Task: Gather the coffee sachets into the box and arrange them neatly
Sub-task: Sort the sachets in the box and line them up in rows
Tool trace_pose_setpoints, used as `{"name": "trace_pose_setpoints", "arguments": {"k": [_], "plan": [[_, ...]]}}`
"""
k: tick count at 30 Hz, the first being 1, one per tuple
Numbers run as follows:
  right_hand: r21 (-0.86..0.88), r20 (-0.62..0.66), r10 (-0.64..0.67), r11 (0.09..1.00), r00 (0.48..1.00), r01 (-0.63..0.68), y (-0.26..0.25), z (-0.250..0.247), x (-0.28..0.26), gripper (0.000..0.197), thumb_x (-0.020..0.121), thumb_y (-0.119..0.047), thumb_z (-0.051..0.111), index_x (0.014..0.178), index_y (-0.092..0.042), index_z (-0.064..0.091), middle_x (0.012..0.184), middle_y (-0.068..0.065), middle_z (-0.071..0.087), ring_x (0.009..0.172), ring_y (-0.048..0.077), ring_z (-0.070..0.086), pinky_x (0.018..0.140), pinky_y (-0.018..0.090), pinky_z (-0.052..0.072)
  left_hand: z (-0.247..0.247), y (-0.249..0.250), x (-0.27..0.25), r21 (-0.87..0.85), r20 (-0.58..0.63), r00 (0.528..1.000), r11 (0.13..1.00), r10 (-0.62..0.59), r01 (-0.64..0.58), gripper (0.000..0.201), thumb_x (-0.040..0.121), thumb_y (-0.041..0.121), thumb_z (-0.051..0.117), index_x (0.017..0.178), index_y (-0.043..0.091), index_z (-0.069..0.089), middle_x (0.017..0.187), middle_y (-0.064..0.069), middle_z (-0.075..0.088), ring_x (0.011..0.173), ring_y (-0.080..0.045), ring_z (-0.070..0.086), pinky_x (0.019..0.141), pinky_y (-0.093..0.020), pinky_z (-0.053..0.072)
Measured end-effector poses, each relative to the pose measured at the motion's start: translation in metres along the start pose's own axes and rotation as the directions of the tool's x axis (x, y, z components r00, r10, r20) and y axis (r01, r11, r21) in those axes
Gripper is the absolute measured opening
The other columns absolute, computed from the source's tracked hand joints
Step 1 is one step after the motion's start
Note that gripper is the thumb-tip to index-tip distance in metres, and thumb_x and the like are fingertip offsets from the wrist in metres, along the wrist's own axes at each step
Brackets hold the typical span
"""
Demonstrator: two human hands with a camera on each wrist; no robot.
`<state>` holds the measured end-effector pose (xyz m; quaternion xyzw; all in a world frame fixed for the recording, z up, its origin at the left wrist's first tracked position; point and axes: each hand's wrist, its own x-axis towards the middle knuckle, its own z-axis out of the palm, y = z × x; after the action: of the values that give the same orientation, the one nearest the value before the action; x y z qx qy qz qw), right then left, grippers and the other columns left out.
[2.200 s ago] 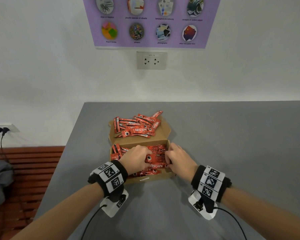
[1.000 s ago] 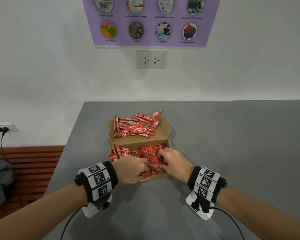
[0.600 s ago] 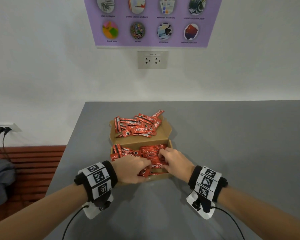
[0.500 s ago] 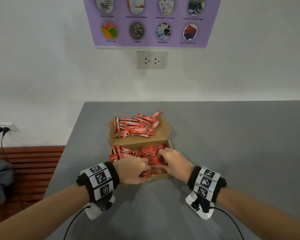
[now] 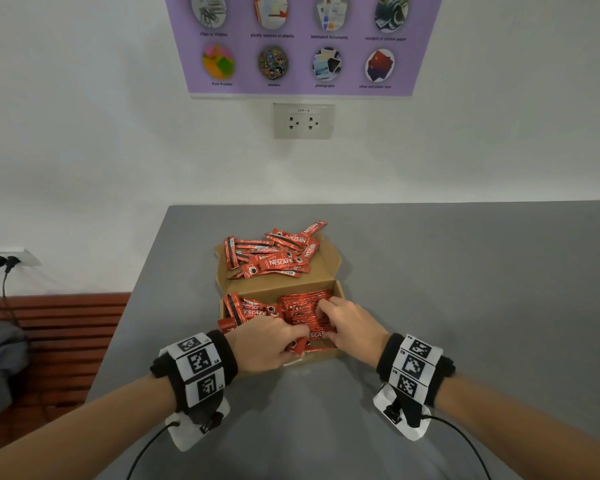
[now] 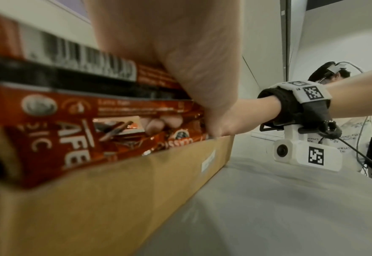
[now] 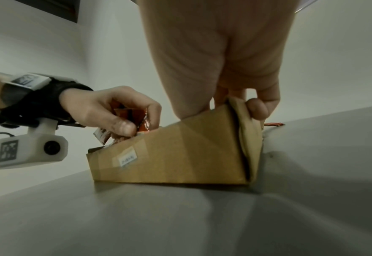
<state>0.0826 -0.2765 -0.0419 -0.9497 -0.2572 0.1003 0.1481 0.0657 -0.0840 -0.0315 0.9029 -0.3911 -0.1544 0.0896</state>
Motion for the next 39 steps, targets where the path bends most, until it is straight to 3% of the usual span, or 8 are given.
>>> {"name": "trace_pose_setpoints", "arguments": {"k": [9,13,18,23,27,29,33,39], "plan": [[0.015,-0.004,0.000,1.000,1.000,0.000,0.001,-0.003,0.000,0.027,0.082,-0.016,0.067,0.104,-0.010,0.052,0.108,0.005,0.055,0.095,0.022,0.056,0.079,0.031,0.045,-0.014,-0.002,-0.001,-0.179,0.033,0.998,0.982,-0.048,0.053,0.022,0.093,0.016,0.048,0.111,0.012,0.060,0.112,0.000,0.064,0.100,-0.014,0.059,0.091,-0.024,0.044],[0.014,-0.016,-0.004,1.000,1.000,0.004,0.002,-0.001,0.000,0.023,0.082,-0.012,0.064,0.101,-0.011,0.052,0.106,0.005,0.056,0.094,0.024,0.056,0.078,0.035,0.047,-0.028,-0.014,-0.010,-0.305,-0.061,0.989,0.946,-0.136,0.112,0.016,0.097,0.017,0.045,0.084,0.021,0.055,0.081,0.011,0.059,0.066,0.000,0.052,0.065,-0.014,0.040],[0.004,0.006,-0.007,1.000,1.000,0.007,0.001,-0.003,-0.001,0.029,0.084,-0.019,0.064,0.109,-0.010,0.051,0.113,0.005,0.056,0.100,0.022,0.055,0.085,0.033,0.047,-0.045,-0.024,-0.024,-0.506,-0.239,0.910,0.843,-0.339,0.181,0.020,0.093,0.014,0.050,0.076,0.023,0.051,0.076,-0.001,0.063,0.067,-0.025,0.060,0.062,-0.036,0.049],[-0.060,0.021,-0.008,0.998,1.000,0.009,-0.002,-0.004,-0.001,0.028,0.087,-0.022,0.061,0.111,-0.013,0.050,0.116,0.003,0.056,0.103,0.021,0.055,0.089,0.036,0.045,-0.041,-0.025,-0.019,-0.545,-0.310,0.853,0.814,-0.419,0.201,0.019,0.093,0.024,0.050,0.078,0.012,0.055,0.078,-0.010,0.064,0.072,-0.026,0.062,0.066,-0.038,0.053],[-0.135,0.021,0.000,0.991,1.000,0.003,-0.003,-0.007,0.001,0.027,0.086,-0.025,0.060,0.110,-0.017,0.049,0.112,-0.001,0.056,0.102,0.020,0.055,0.087,0.037,0.036,-0.037,-0.025,-0.012,-0.501,-0.366,0.807,0.829,-0.464,0.249,0.045,0.079,0.058,0.059,0.076,0.013,0.060,0.073,-0.003,0.066,0.064,-0.018,0.062,0.061,-0.028,0.051],[-0.135,0.019,0.007,0.991,1.000,-0.004,-0.004,-0.007,0.001,0.027,0.085,-0.025,0.061,0.109,-0.017,0.050,0.111,-0.001,0.056,0.102,0.020,0.054,0.085,0.036,0.035,-0.036,-0.027,-0.008,-0.494,-0.412,0.781,0.835,-0.469,0.242,0.042,0.077,0.052,0.065,0.080,0.010,0.063,0.074,-0.002,0.067,0.064,-0.017,0.062,0.060,-0.033,0.054],[-0.112,0.011,0.005,0.994,1.000,-0.004,-0.004,-0.006,0.000,0.026,0.085,-0.024,0.061,0.108,-0.017,0.050,0.110,-0.001,0.056,0.101,0.020,0.054,0.081,0.033,0.034,-0.037,-0.028,-0.001,-0.474,-0.375,0.843,0.861,-0.385,0.183,0.008,0.086,0.011,0.059,0.082,0.005,0.058,0.081,-0.006,0.062,0.071,-0.019,0.058,0.070,-0.041,0.052],[-0.094,0.019,0.007,0.996,1.000,-0.005,-0.003,-0.006,0.000,0.027,0.085,-0.025,0.062,0.109,-0.018,0.050,0.111,-0.002,0.056,0.101,0.019,0.054,0.088,0.037,0.038,-0.047,-0.024,0.006,-0.416,-0.377,0.877,0.900,-0.298,0.128,0.008,0.097,0.020,0.044,0.092,0.015,0.043,0.082,-0.005,0.054,0.069,-0.013,0.050,0.067,-0.026,0.045]]}}
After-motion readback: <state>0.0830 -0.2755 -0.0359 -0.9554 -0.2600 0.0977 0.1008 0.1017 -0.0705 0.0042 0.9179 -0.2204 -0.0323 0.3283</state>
